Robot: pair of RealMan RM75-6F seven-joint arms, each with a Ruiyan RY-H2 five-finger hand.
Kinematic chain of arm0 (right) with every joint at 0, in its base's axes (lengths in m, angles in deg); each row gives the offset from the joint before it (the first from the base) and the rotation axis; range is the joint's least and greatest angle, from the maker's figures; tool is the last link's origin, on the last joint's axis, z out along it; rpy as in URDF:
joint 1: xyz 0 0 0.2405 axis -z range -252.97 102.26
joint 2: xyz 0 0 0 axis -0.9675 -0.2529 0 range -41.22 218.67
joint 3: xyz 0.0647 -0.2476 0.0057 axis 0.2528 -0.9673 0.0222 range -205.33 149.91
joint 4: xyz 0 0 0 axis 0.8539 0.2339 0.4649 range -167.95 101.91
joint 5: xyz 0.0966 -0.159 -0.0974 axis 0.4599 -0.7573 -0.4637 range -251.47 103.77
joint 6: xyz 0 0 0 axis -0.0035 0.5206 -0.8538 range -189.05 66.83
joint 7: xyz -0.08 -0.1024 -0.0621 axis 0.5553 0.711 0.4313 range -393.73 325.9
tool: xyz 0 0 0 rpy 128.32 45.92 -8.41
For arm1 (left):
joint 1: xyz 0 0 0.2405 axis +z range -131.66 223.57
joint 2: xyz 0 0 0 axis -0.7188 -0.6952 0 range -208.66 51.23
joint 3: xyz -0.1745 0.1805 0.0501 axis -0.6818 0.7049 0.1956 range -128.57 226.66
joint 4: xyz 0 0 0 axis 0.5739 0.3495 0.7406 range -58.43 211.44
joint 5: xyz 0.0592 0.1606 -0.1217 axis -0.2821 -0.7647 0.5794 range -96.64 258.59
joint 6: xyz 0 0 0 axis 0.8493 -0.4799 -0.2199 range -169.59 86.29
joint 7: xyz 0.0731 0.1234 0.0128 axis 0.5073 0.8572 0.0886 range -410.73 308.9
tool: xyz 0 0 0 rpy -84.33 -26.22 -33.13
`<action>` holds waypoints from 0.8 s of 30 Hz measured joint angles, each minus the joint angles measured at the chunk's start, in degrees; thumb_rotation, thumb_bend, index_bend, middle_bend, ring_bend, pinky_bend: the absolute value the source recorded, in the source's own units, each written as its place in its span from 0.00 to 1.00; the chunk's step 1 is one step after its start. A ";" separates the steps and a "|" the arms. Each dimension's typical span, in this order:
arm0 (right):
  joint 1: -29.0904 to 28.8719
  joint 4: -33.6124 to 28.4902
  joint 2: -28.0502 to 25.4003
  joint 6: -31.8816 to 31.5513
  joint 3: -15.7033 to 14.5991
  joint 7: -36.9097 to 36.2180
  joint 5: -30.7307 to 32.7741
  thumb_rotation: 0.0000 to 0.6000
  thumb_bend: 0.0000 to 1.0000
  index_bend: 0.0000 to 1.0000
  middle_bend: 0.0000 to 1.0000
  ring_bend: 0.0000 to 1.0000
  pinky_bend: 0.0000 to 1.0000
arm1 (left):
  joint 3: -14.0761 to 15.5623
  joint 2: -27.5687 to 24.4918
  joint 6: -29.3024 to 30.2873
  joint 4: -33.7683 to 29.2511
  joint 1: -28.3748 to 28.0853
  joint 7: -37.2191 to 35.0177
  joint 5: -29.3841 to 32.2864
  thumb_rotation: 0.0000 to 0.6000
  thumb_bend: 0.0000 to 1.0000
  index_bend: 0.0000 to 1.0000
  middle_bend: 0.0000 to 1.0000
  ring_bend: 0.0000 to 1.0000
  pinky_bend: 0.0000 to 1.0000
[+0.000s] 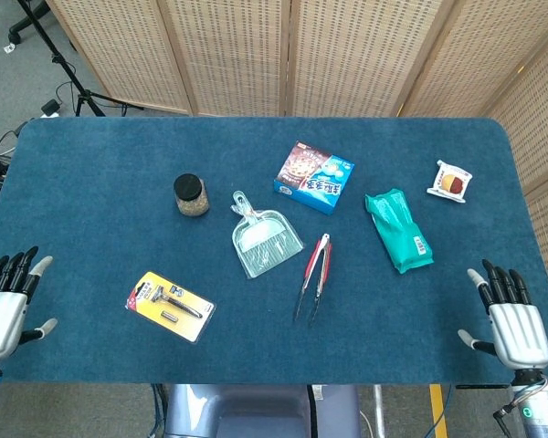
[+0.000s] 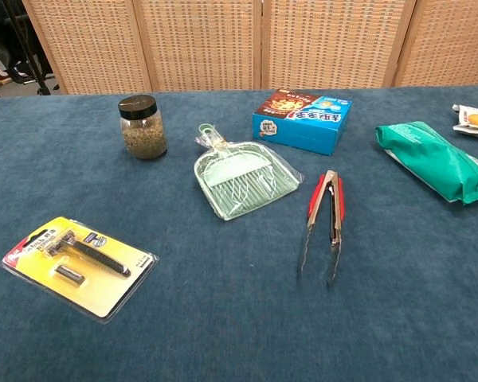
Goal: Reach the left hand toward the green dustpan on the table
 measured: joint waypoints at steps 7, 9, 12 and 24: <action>-0.47 -0.09 0.70 0.60 -0.69 1.15 -1.20 1.00 0.13 0.10 0.00 0.00 0.00 | -2.57 0.01 -2.48 -3.25 -3.78 6.06 0.08 1.00 0.13 0.00 0.27 0.31 0.31; -0.56 -0.07 0.87 0.68 -0.86 1.30 -1.46 1.00 0.13 0.10 0.00 0.00 0.00 | -3.41 0.19 -3.61 -4.12 -5.39 7.97 -0.09 1.00 0.18 0.00 0.45 0.45 0.40; -0.69 -0.06 1.00 0.95 -1.02 1.35 -1.59 1.00 0.13 0.10 0.00 0.00 0.00 | -4.38 0.38 -6.49 -5.73 -7.93 9.55 -0.23 1.00 0.29 0.00 0.63 0.61 0.50; -0.79 -0.25 0.35 1.18 -1.17 -0.65 -1.73 1.00 0.13 0.10 0.00 0.00 0.00 | -10.18 -0.71 -24.49 -15.02 -22.00 21.80 12.38 1.00 0.40 0.00 0.70 0.68 0.55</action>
